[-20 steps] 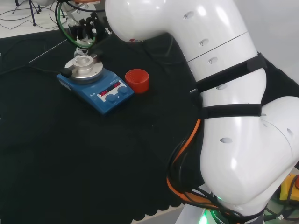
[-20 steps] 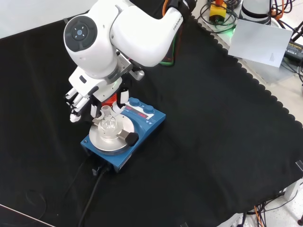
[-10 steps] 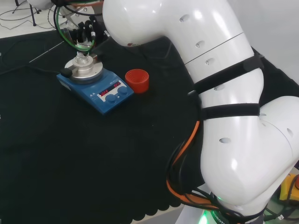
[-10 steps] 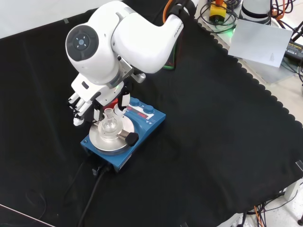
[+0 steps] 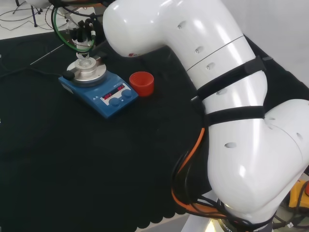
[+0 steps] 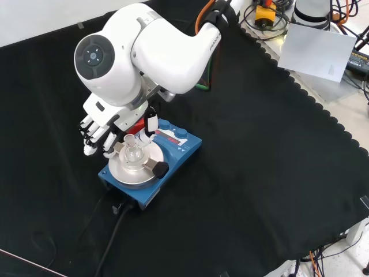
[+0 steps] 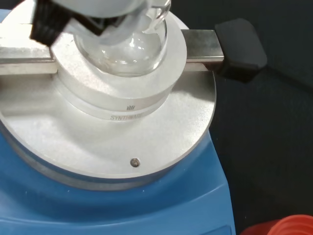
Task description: Place the round-bottom flask on the heater.
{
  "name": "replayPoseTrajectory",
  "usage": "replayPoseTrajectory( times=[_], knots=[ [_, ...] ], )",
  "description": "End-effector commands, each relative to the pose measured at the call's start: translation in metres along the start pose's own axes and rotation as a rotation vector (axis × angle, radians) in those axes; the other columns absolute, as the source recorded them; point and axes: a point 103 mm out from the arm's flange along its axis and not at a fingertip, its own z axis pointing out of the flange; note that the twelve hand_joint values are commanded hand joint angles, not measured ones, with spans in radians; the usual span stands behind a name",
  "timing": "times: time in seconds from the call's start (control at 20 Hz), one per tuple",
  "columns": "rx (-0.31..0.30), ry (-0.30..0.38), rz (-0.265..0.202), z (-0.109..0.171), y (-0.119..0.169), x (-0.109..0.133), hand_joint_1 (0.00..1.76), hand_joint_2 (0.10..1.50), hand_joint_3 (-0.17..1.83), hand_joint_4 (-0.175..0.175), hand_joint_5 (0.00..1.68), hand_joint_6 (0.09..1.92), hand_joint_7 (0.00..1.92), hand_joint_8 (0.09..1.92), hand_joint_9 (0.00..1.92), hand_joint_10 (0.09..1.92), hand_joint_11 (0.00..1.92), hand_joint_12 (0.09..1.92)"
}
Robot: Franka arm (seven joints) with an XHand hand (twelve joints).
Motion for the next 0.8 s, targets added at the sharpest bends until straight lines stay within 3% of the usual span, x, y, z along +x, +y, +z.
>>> replayPoseTrajectory(
  times=[0.05,0.7,0.8],
  knots=[
    [0.041,-0.003,-0.015,0.004,-0.005,0.001,0.93,0.54,0.62,0.016,0.45,0.40,0.03,0.53,0.14,0.69,0.00,1.08],
    [-0.010,0.055,0.017,-0.013,-0.043,-0.022,0.84,0.56,0.54,0.017,0.44,0.25,0.02,0.52,0.12,0.69,0.00,1.04],
    [-0.022,0.078,0.021,-0.014,-0.056,-0.036,0.84,0.56,0.54,0.017,0.43,0.25,0.02,0.52,0.12,0.69,0.00,1.04]
  ],
)
